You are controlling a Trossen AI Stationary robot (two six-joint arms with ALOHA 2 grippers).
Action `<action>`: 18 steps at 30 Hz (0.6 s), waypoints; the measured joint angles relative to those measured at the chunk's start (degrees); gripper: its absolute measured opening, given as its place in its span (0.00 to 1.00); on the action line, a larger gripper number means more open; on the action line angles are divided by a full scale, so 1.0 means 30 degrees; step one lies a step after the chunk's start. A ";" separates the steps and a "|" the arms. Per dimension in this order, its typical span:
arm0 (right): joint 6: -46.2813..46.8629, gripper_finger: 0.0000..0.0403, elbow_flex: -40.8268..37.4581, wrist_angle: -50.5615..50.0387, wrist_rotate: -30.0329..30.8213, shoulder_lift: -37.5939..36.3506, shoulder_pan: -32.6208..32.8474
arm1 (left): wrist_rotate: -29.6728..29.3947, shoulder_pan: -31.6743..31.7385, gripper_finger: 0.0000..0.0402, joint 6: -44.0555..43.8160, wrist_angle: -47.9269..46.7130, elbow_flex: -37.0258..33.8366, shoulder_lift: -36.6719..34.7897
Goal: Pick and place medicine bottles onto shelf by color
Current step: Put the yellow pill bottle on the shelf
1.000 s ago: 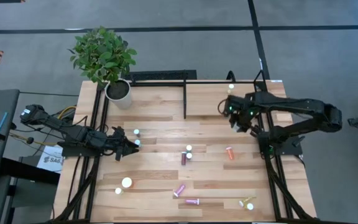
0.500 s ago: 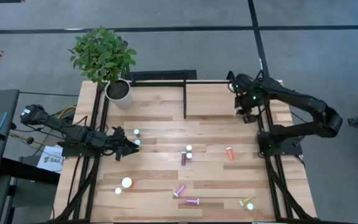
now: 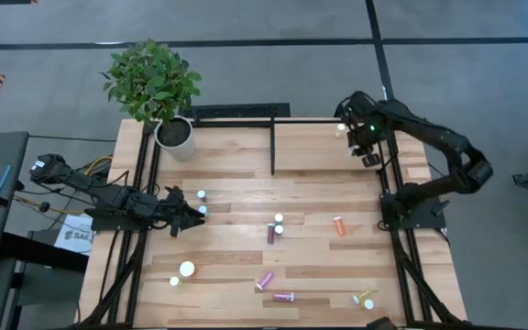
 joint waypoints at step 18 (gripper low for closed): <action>-1.9861 0.33 0.4908 -0.1594 0.1177 0.4622 -0.2724 | 0.0001 0.0003 0.45 0.0000 -0.0003 0.0000 0.0002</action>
